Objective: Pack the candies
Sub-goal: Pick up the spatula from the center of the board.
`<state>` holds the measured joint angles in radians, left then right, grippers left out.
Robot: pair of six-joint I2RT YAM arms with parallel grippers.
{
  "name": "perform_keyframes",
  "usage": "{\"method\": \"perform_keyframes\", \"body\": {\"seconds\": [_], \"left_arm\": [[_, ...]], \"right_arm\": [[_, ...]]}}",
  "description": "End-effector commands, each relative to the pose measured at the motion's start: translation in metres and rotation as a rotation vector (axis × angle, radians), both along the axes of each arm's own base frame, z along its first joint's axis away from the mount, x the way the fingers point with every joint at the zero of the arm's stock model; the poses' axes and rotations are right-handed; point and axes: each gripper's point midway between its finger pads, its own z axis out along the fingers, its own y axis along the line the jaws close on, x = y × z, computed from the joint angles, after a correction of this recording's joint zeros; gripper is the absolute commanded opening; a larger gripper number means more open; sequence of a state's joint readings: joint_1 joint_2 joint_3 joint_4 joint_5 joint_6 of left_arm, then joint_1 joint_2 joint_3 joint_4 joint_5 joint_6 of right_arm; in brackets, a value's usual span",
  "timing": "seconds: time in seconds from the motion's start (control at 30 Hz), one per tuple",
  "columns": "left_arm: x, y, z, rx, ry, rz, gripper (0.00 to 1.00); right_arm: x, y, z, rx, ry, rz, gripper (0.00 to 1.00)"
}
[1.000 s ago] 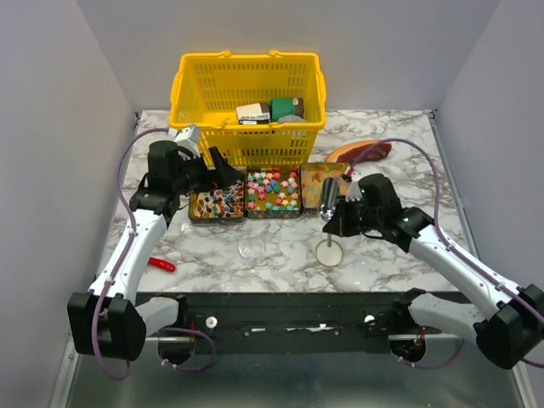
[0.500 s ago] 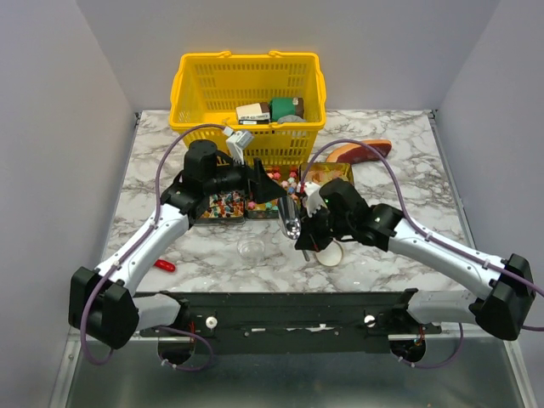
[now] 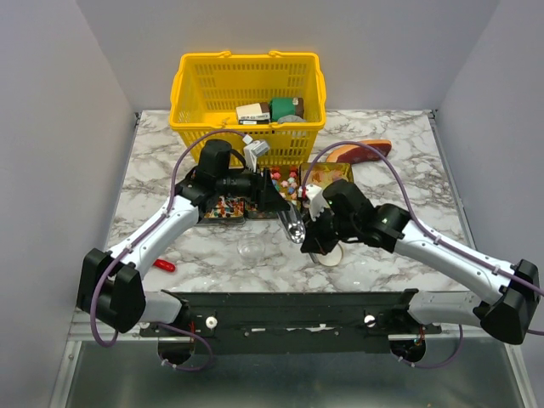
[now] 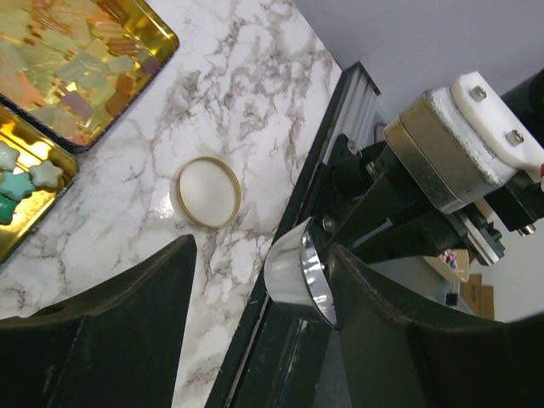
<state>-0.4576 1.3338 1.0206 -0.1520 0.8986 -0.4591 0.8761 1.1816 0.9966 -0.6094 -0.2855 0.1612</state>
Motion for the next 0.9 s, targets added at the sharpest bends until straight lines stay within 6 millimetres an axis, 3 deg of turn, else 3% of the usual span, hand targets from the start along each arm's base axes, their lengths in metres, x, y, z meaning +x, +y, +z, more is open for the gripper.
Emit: {"method": "perform_keyframes", "body": {"seconds": [0.0,0.07,0.33,0.5,0.53,0.67,0.77,0.87], "left_arm": [[-0.022,0.002,-0.002,-0.002,0.019,-0.128,0.65],[-0.027,0.003,-0.008,0.015,0.035,-0.154,0.59],[-0.047,0.008,-0.018,0.053,0.077,-0.238,0.03],[-0.039,0.010,-0.023,0.103,0.089,-0.166,0.00],[-0.036,0.008,-0.021,0.099,0.080,-0.151,0.00],[-0.029,0.004,-0.011,0.070,0.134,-0.093,0.00],[-0.025,0.000,-0.001,0.038,0.189,-0.053,0.00],[-0.021,-0.002,0.006,0.014,0.245,-0.024,0.00]], "right_arm": [[-0.017,-0.007,0.027,0.002,-0.030,0.125,0.01],[-0.021,-0.012,0.027,-0.028,-0.024,0.155,0.01],[-0.009,-0.023,0.030,-0.085,-0.107,0.139,0.01],[0.002,-0.026,0.027,-0.108,-0.132,0.066,0.01],[0.011,-0.031,0.025,-0.127,-0.140,-0.003,0.04],[0.018,-0.035,0.024,-0.107,-0.159,-0.091,0.57],[0.026,-0.044,0.025,-0.111,-0.211,-0.155,0.68],[0.029,-0.058,0.024,-0.152,-0.243,-0.184,0.71]]}}
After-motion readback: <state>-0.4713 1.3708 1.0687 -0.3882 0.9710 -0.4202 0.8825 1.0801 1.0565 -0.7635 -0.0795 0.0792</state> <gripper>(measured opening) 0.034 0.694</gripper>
